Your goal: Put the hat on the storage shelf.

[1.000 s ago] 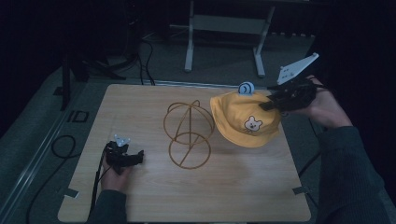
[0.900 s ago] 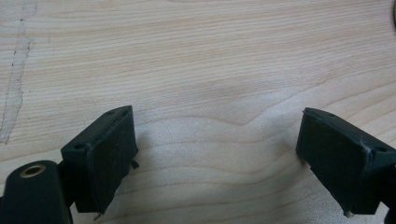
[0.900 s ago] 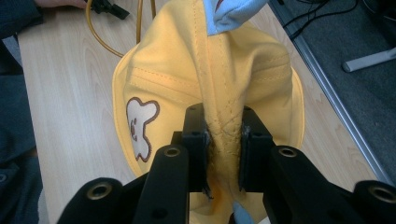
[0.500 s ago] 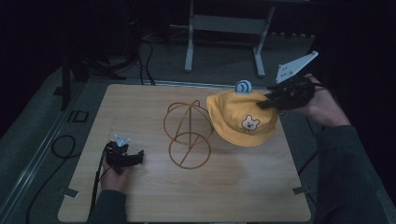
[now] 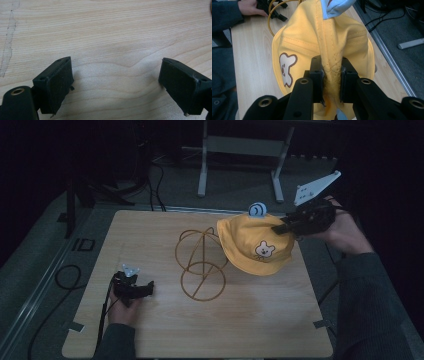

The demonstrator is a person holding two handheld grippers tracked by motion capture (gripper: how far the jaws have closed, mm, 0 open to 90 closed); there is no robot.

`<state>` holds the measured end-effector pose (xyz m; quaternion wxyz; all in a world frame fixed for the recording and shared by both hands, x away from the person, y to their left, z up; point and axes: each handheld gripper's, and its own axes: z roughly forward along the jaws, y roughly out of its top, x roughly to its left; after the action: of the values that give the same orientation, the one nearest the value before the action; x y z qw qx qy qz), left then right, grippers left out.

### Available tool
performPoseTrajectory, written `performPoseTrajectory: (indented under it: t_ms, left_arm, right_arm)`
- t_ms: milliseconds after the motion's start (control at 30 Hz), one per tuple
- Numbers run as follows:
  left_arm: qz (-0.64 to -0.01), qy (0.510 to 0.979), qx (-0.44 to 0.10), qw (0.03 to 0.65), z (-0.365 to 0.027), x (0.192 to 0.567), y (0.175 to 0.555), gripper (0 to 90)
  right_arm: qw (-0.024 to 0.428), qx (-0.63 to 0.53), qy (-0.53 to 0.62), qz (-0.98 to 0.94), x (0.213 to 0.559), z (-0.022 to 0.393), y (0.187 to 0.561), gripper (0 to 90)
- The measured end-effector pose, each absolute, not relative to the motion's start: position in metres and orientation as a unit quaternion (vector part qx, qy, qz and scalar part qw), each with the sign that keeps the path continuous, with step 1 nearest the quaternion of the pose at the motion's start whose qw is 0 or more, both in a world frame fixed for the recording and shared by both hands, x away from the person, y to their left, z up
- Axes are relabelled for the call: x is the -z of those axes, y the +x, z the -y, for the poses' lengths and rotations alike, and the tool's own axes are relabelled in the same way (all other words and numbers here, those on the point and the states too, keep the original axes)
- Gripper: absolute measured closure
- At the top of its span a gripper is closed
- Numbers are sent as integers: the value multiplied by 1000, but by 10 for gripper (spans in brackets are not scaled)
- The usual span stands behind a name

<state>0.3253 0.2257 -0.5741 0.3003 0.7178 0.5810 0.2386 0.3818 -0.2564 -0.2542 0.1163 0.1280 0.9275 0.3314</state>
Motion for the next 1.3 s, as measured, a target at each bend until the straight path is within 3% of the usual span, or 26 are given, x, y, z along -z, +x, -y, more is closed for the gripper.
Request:
performPoseTrajectory:
  t_ms: [1300]
  left_arm:
    - [-581,717,-239,301,-226,574,325,120]
  right_arm:
    - [120,-340,101,-927,245,220,389,765]
